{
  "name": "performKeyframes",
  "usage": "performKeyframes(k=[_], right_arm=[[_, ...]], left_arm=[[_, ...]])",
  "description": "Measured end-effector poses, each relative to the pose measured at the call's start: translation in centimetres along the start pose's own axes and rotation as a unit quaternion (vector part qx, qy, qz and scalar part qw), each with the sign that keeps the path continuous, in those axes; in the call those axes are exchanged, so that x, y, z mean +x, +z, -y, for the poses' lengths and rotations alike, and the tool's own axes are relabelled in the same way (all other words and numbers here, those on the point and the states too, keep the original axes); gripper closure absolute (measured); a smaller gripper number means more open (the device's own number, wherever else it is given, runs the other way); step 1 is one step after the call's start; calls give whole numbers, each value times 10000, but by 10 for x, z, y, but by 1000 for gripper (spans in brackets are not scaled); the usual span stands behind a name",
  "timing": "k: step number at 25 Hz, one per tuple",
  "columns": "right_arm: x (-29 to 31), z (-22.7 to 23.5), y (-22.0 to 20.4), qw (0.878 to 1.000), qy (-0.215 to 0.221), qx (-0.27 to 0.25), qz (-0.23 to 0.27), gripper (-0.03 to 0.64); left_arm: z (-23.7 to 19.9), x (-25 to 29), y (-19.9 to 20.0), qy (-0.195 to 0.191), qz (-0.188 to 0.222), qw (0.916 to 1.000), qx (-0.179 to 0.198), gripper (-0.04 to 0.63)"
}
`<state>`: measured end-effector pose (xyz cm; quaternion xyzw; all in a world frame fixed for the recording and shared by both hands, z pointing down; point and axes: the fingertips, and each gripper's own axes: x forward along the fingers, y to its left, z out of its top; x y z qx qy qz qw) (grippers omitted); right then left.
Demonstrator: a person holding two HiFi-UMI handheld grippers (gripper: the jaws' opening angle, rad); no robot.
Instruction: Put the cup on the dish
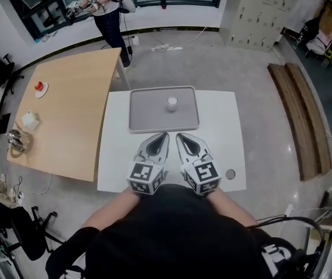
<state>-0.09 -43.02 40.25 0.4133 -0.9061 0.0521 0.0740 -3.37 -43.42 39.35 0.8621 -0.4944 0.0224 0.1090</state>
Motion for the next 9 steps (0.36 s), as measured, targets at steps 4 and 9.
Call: performKeyframes(k=[4,9], right_arm=[[1,0,4,10000,-35,-15,-35,604],[6,2,-6,9999,-55,-86,-39,604]], left_arm=[[2,3,5,-38,72,10000,17,588],[1,4,1,-118,79,9999,15,588]])
